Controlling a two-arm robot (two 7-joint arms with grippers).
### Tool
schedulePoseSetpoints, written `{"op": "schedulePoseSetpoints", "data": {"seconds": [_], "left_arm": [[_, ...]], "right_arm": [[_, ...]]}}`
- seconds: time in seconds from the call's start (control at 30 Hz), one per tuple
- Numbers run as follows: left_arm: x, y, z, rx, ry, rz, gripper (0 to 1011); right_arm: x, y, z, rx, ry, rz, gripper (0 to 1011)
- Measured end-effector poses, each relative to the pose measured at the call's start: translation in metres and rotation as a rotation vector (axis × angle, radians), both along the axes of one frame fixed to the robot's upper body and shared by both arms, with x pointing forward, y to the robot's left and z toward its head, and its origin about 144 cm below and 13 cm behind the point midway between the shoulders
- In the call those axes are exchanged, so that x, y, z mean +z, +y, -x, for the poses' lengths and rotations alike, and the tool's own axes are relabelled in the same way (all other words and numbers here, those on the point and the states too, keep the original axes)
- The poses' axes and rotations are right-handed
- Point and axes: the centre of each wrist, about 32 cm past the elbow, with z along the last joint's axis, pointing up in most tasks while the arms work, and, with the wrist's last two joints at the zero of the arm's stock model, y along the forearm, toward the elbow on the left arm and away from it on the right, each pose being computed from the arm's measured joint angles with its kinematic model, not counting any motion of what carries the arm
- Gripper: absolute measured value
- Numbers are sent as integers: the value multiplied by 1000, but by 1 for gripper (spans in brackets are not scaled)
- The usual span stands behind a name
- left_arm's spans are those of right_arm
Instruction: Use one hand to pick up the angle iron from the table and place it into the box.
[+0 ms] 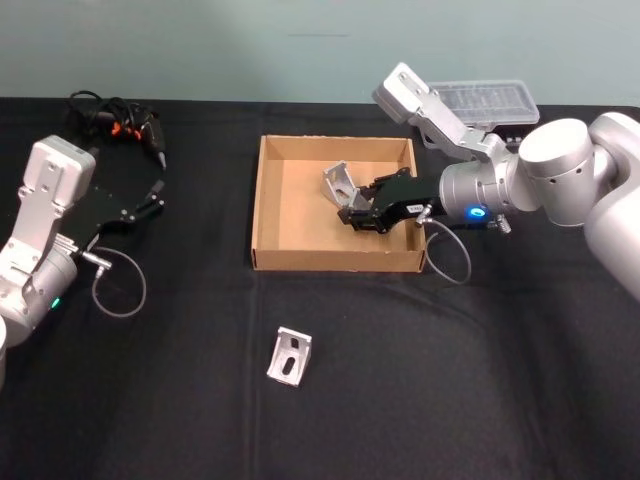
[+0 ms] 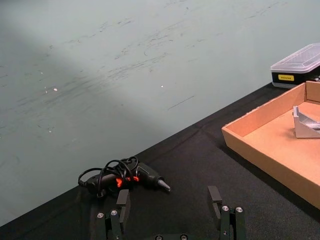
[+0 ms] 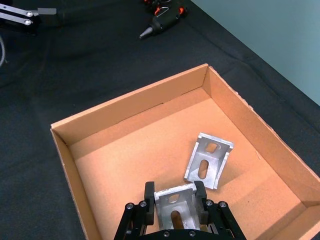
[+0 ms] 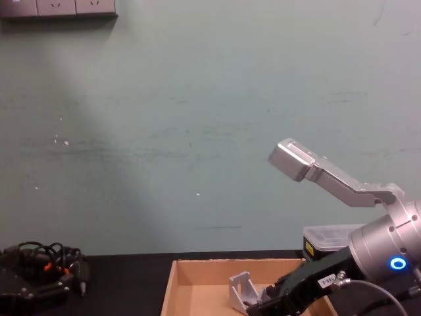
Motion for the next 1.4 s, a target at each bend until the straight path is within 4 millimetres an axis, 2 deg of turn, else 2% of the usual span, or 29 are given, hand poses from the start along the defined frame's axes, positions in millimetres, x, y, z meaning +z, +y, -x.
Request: {"op": "schedulePoseSetpoints", "data": {"seconds": [0.5, 0.57, 0.73, 0.77, 0.8, 0.9, 1.13, 1.4], "left_arm": [[0, 0, 0, 0, 0, 0, 1011], [0, 0, 0, 0, 0, 0, 1011], [0, 0, 0, 0, 0, 0, 1011], [0, 0, 0, 0, 0, 0, 1011], [0, 0, 0, 0, 0, 0, 1011], [0, 0, 0, 0, 0, 0, 1011], [0, 0, 0, 0, 0, 0, 1011], [0, 0, 0, 0, 0, 0, 1011]], "right_arm": [[1, 0, 0, 0, -2, 0, 472], [1, 0, 0, 1, -2, 0, 498], [1, 0, 0, 1, -2, 0, 647], [1, 0, 0, 1, -2, 0, 705], [1, 0, 0, 1, -1, 0, 705], [1, 0, 0, 1, -1, 0, 821], [0, 0, 0, 1, 0, 0, 995], [3, -2, 4, 5, -17, -36, 1003]]}}
